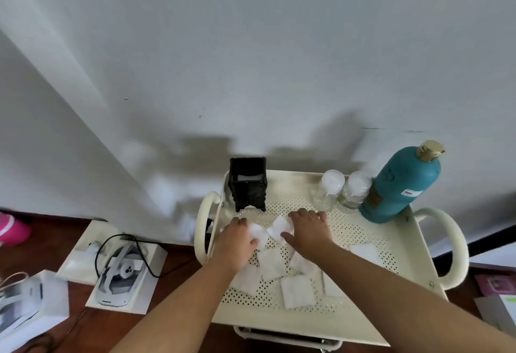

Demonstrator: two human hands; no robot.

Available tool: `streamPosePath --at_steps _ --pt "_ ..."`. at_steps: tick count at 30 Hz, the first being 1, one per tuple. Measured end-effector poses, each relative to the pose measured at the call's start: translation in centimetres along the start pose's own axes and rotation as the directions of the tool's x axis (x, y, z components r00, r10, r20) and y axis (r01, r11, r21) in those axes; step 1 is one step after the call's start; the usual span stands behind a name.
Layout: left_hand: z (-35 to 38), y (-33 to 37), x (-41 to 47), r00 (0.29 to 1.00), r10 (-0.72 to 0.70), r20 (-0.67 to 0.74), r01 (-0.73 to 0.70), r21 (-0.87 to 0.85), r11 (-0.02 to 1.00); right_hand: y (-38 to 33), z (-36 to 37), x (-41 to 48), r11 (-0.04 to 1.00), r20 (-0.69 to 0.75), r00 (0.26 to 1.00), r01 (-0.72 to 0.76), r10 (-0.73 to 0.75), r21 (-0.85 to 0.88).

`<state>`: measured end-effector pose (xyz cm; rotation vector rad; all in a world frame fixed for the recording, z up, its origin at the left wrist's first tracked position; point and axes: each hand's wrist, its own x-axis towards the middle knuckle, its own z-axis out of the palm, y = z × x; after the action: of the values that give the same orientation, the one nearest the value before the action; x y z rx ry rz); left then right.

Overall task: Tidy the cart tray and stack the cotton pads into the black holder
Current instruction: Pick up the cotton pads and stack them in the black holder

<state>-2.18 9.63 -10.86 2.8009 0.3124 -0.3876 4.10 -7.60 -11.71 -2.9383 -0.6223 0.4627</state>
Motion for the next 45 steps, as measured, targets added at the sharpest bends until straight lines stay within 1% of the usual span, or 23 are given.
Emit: streamPosePath --at_steps 2,5,8,11,12,14,15,17,20,24,26,28,31,33,36,39,42,45 --pt "0.2 0.2 0.1 0.999 0.027 -0.025 -0.027 0.0 1.0 -0.4 -0.1 0.5 1.0 0.022 1.0 0.011 -0.012 0.028" --pt "0.2 1.0 0.2 0.997 0.077 -0.01 -0.077 -0.018 0.997 -0.3 -0.8 0.9 0.996 0.064 0.994 0.089 -0.091 0.031" --pt "-0.1 1.6 0.1 0.995 0.103 -0.003 -0.103 -0.027 0.994 0.0 -1.2 1.1 0.996 0.047 0.995 0.092 -0.093 0.008" --pt "-0.3 1.8 -0.2 0.994 0.104 -0.039 -0.105 -0.022 0.994 0.4 -1.2 0.8 0.993 0.009 0.995 0.101 -0.102 0.065" --pt "-0.5 1.9 -0.4 0.992 0.111 -0.056 -0.112 -0.022 0.993 0.7 -1.4 0.6 0.986 -0.013 0.995 0.104 -0.103 0.126" --pt "-1.1 2.0 -0.7 0.99 0.12 -0.078 -0.125 -0.062 0.99 1.3 -2.4 0.2 0.936 -0.03 0.998 0.069 -0.062 0.345" --pt "-1.5 2.1 -0.8 0.99 0.113 -0.08 -0.122 -0.113 0.986 1.5 -3.0 0.1 0.893 -0.027 0.999 0.043 -0.035 0.447" --pt "-2.7 2.3 -1.0 0.993 0.08 -0.089 -0.101 -0.254 0.962 1.6 -4.9 0.1 0.812 -0.011 1.0 0.006 0.0 0.584" --pt "-5.5 2.7 -1.4 0.989 0.053 -0.142 -0.112 -0.451 0.886 1.4 -8.0 0.3 0.713 0.001 1.0 -0.009 0.012 0.701" --pt "-10.3 3.1 -1.9 0.966 0.042 -0.257 -0.179 -0.538 0.824 1.0 -12.4 0.6 0.646 -0.064 0.997 0.078 -0.045 0.76" --pt "-12.5 3.0 -2.1 0.955 0.035 -0.294 -0.217 -0.614 0.759 0.2 -14.2 0.8 0.63 -0.113 0.991 0.134 -0.075 0.764" --pt "-14.5 2.6 -2.0 0.933 0.005 -0.359 -0.244 -0.624 0.743 -0.6 -15.7 1.3 0.655 -0.138 0.987 0.16 -0.085 0.739" --pt "-16.9 1.3 -1.5 0.894 -0.041 -0.446 -0.256 -0.585 0.77 -1.9 -17.4 2.2 0.709 -0.12 0.983 0.182 -0.137 0.681" --pt "-17.9 0.2 -0.9 0.878 -0.067 -0.474 -0.236 -0.548 0.802 -2.5 -18.0 3.0 0.732 -0.133 0.982 0.19 -0.135 0.655" --pt "-18.6 -1.2 -0.2 0.867 -0.138 -0.478 -0.191 -0.575 0.795 -3.5 -18.2 4.2 0.755 -0.206 0.974 0.204 -0.093 0.623" --pt "-18.3 -2.1 0.2 0.862 -0.205 -0.464 -0.167 -0.641 0.749 -4.5 -17.3 5.2 0.797 -0.208 0.974 0.192 -0.085 0.573" --pt "-17.4 -2.7 0.3 0.876 -0.208 -0.436 -0.158 -0.665 0.73 -5.0 -15.8 5.9 0.871 -0.214 0.971 0.192 -0.103 0.453" --pt "-16.6 -3.1 0.3 0.884 -0.204 -0.421 -0.151 -0.67 0.727 -5.0 -14.9 6.3 0.911 -0.252 0.965 0.172 -0.079 0.375"
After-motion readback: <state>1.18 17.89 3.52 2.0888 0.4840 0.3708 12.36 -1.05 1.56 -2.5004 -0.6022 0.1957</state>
